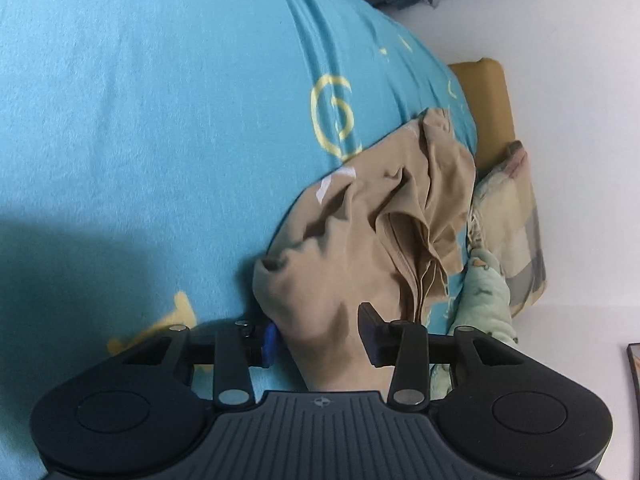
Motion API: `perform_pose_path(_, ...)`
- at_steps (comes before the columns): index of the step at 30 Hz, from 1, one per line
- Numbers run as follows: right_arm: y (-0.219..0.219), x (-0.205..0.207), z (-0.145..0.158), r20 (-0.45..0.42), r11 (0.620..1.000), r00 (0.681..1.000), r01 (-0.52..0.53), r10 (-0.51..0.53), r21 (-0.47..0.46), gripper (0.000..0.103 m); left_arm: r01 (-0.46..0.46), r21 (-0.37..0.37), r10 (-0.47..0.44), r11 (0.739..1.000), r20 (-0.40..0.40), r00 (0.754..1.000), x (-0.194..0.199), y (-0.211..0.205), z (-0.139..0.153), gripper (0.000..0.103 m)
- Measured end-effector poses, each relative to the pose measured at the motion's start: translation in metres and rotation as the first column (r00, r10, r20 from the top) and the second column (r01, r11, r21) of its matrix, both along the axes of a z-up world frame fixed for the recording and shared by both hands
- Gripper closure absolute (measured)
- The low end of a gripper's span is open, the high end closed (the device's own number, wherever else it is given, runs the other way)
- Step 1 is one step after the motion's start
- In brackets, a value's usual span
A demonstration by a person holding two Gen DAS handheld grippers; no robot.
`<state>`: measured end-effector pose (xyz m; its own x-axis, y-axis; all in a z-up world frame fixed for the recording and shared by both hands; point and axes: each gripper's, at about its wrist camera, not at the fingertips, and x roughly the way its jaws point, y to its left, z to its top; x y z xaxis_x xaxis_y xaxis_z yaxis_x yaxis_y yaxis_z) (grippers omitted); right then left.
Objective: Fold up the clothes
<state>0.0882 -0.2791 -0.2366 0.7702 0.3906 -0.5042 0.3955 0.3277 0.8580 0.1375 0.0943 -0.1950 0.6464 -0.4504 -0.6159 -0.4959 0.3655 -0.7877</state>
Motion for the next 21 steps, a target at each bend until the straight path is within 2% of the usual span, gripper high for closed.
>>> perform_pose_path(3, 0.0, -0.001, 0.008, 0.032, 0.999, 0.999, 0.003, -0.002, -0.037, 0.094, -0.025, 0.014, 0.025, 1.0, 0.009, 1.0, -0.001, 0.003, 0.001, 0.077)
perform_pose_path(5, 0.001, -0.001, 0.013, 0.053, 0.998, 0.999, -0.001, 0.004, -0.067, 0.094, -0.029, 0.02, 0.028, 0.999, 0.036, 0.999, -0.002, 0.003, 0.006, 0.093)
perform_pose_path(9, 0.007, -0.006, 0.036, 0.133, 0.985, 0.991, -0.009, 0.033, -0.175, 0.094, -0.005, 0.089, -0.012, 0.996, 0.19, 0.982, -0.011, -0.003, 0.04, 0.096)
perform_pose_path(13, 0.011, -0.027, 0.07, 0.261, 0.962, 0.964, 0.022, 0.052, -0.272, 0.094, 0.015, 0.129, -0.057, 0.992, 0.328, 0.943, -0.031, -0.009, 0.079, 0.096)
perform_pose_path(16, 0.009, -0.058, 0.09, 0.343, 0.957, 0.939, 0.063, 0.039, -0.282, 0.095, 0.032, 0.135, -0.084, 0.99, 0.399, 0.913, -0.061, -0.013, 0.102, 0.096)
perform_pose_path(21, 0.006, -0.126, 0.107, 0.413, 0.958, 0.91, 0.111, 0.009, -0.265, 0.094, 0.068, 0.11, -0.11, 0.992, 0.448, 0.887, -0.127, -0.014, 0.131, 0.096)
